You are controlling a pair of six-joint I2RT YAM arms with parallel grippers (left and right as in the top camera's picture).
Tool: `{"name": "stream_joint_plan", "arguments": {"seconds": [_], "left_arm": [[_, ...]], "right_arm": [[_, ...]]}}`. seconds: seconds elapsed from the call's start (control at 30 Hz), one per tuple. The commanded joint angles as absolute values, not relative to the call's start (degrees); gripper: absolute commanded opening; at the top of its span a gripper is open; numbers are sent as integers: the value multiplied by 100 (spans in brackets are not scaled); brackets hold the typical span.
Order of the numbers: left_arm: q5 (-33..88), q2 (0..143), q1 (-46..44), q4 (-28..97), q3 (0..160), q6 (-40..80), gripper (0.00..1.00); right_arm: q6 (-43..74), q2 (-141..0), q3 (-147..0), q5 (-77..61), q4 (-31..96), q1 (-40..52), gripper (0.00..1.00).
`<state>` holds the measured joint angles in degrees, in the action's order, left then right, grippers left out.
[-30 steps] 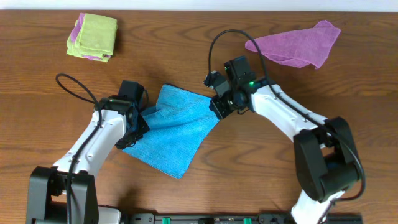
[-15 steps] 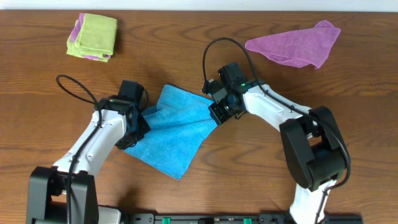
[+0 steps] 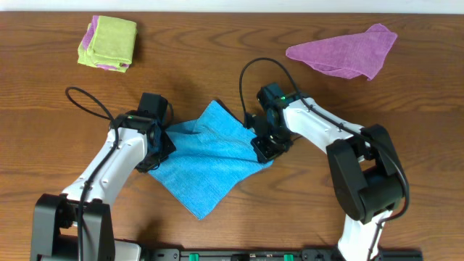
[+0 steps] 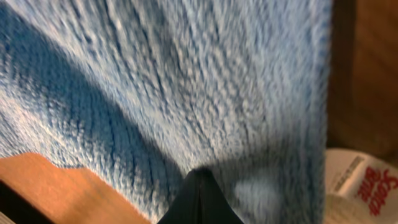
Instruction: Fold the cloth
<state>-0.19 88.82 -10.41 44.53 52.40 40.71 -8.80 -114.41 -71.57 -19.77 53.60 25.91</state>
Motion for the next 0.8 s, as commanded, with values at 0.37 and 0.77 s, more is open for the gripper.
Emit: {"name": "stream_joint_plan", "arguments": {"seconds": [0.37,0.77], "left_arm": [[209,8801,-1057,4471,5212,4292,6],[471,8801,-1100,4560,5212,4906,6]], "right_arm": [[-1098,-10082,-7159,-1610,3280,2705,2],[-1420,-11028,-7159,-1894,1979,3273,1]]}}
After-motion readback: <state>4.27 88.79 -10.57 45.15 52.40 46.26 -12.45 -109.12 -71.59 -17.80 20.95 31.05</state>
